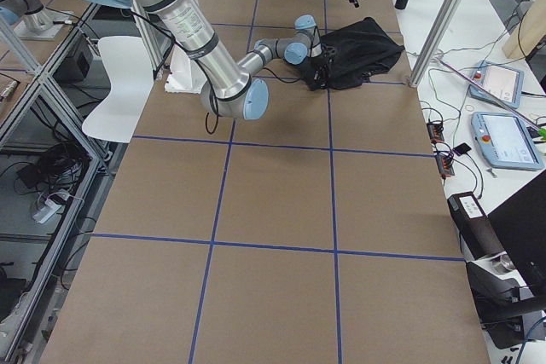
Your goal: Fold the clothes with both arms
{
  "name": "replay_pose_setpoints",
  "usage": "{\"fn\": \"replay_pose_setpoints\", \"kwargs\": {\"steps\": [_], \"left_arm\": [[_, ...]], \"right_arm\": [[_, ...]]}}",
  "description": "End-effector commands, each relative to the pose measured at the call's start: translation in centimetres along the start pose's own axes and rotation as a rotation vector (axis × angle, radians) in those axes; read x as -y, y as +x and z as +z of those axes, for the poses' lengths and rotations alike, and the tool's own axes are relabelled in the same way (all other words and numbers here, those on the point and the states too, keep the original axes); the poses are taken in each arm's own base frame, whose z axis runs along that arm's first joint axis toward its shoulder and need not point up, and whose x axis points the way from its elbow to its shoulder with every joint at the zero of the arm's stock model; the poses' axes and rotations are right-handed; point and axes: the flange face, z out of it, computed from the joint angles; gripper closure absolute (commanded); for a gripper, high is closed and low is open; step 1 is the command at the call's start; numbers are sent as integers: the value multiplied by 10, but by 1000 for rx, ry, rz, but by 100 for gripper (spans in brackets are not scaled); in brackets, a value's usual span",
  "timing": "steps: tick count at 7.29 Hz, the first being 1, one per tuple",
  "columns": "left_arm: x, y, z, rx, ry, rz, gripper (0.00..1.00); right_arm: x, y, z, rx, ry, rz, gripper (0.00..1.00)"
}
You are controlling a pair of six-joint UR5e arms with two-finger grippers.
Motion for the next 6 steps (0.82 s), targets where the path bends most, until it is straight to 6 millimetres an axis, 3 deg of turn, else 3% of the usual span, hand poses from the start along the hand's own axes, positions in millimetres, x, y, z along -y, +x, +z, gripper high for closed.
{"fn": "replay_pose_setpoints", "kwargs": {"steps": [1,4,5,6], "left_arm": [[-1,0,0,0,0,0,0],[0,1,0,-1,1,1,0],[0,1,0,-1,1,1,0],[0,2,1,-2,0,1,0]], "right_arm": [[10,3,1,-3,9,-4,100],[20,5,-6,4,22,-9,100],[19,9,-15,22,18,-9,100],[18,27,-33,23,17,-10,100]]}}
